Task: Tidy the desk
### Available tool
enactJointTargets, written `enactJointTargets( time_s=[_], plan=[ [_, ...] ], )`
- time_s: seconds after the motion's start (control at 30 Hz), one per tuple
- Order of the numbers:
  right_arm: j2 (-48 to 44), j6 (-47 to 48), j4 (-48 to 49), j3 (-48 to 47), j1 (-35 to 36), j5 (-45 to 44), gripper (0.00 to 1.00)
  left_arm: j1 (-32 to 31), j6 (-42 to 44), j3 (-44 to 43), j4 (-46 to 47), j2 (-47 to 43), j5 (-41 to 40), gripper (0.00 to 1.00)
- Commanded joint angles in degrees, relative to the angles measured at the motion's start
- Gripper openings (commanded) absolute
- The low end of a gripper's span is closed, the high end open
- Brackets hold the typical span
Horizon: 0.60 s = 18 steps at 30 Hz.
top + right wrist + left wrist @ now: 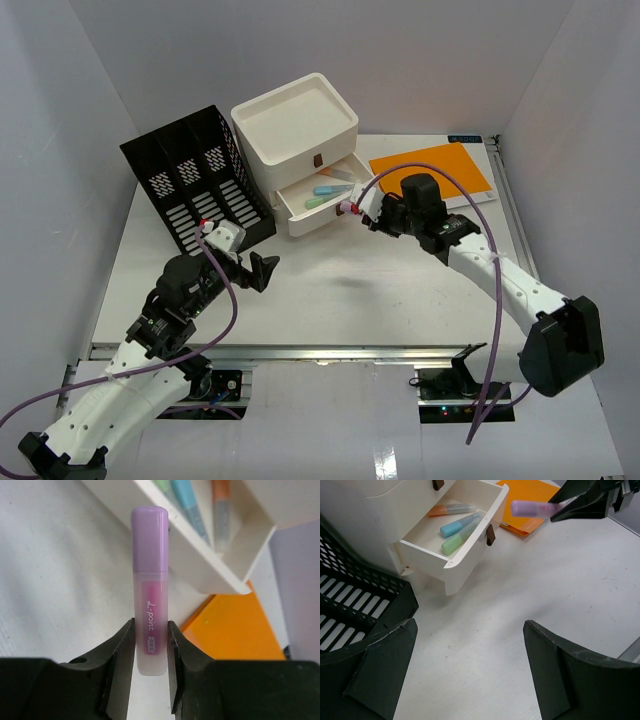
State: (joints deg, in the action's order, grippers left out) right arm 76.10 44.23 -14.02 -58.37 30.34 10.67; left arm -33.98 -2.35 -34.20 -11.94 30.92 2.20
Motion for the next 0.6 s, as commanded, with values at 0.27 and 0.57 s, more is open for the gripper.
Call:
enactJointTargets(
  time_s=[0.27, 0.57],
  plan=[
    [20.5, 20.4, 5.5, -26.1, 5.6, -8.9, 0.16, -0.1, 0.7, 0.8, 0.7, 1.3, -0.1, 0.98],
    [24.1, 20.5, 9.3, -26.6, 7.4, -11.9, 0.75, -0.1, 1.2, 0.9, 1.2, 1.8, 1.5, 0.98]
  ],
)
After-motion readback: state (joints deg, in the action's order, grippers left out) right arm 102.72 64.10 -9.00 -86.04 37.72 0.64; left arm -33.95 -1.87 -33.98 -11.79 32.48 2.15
